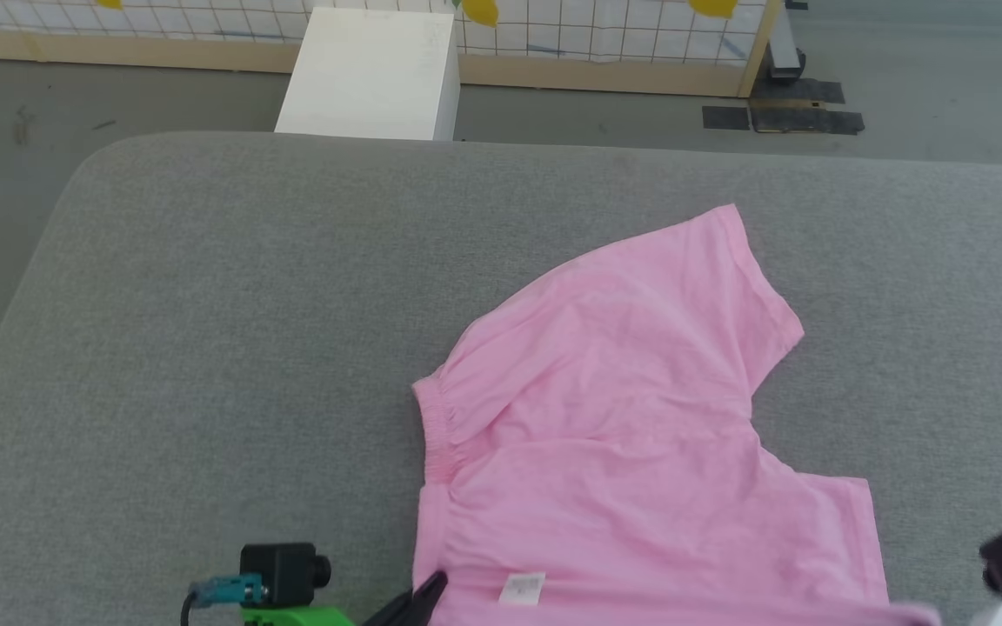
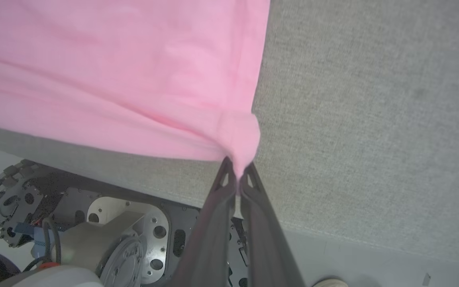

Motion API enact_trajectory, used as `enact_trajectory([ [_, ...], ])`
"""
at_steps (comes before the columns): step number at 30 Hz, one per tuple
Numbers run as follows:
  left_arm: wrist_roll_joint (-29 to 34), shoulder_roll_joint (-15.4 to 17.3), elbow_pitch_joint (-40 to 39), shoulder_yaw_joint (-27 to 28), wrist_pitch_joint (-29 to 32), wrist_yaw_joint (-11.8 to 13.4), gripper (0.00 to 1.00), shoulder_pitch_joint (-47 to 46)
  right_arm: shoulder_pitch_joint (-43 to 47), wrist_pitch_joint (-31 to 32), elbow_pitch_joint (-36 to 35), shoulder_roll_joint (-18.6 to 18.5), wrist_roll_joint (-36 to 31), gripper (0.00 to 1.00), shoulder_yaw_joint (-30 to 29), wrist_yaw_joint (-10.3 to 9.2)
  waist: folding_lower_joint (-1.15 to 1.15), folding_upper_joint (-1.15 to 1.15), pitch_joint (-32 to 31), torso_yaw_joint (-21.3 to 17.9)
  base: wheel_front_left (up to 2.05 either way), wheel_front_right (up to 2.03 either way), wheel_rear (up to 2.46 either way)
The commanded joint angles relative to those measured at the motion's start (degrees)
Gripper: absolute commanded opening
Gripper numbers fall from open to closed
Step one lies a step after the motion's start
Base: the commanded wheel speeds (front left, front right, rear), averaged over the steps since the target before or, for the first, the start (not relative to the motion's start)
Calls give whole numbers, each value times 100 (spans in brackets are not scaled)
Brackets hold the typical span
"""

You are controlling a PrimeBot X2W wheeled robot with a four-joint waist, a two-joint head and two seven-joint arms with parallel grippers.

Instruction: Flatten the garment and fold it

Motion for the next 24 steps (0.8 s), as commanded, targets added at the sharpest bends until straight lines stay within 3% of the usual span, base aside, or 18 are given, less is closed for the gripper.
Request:
enact_trajectory([
  [1, 46, -79, -12, 20, -105, -56, 0, -139, -292, -126, -53, -25, -66, 0, -5, -11, 1, 0, 25, 38, 0, 0, 0],
  [12, 405, -775, 671, -49, -613, -398, 0, -1666, -2526, -1007, 675, -641, -382, 0, 452, -11, 1, 0, 457, 423, 0, 0, 0],
  [24, 696, -1344, 1944, 89, -1218, -401, 0, -2892, -4861, -2032, 2415, -1281, -653, 0, 1458, -11, 1, 0, 1134, 808, 0, 0, 0],
])
